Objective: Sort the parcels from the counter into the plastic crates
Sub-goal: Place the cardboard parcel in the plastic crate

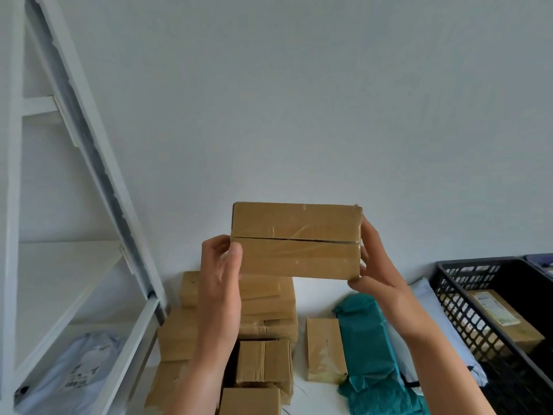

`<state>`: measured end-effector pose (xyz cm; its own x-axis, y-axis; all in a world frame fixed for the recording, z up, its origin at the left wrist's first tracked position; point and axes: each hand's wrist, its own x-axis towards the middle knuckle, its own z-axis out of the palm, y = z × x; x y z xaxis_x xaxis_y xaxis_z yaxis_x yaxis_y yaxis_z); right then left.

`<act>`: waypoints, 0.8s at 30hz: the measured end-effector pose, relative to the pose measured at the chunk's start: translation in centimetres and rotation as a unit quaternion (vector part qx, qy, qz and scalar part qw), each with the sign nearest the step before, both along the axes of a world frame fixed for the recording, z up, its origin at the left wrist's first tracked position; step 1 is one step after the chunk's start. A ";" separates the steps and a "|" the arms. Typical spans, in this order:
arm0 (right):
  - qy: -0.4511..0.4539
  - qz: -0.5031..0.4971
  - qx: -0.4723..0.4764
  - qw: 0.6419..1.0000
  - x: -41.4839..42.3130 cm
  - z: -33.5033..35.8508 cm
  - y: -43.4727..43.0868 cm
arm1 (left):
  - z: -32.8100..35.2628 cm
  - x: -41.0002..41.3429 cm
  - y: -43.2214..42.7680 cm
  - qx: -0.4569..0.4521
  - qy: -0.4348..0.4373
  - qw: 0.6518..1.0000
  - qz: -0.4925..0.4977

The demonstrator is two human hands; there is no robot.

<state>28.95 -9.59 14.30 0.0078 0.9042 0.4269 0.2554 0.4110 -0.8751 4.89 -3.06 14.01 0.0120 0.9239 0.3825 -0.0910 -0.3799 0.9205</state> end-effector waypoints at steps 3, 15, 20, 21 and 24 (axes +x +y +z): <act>0.043 0.028 0.003 0.999 -0.3 0.5 0.1 | 0.2 -0.5 0.1 0.006 -0.011 1.000 0.005; 0.124 -0.093 0.071 0.985 -2.8 1.4 1.0 | 0.9 -1.0 -0.6 0.084 -0.042 0.995 -0.032; 0.105 -0.093 0.094 0.986 -3.5 1.2 0.9 | 0.8 -1.1 -0.6 0.079 -0.064 0.995 -0.026; 0.101 -0.093 0.093 0.986 -3.6 1.0 0.9 | 0.7 -0.9 -0.7 0.074 -0.060 0.995 -0.018; 0.106 -0.110 0.076 0.985 -3.9 0.7 0.8 | 1.0 -0.8 0.1 0.053 -0.054 0.997 -0.013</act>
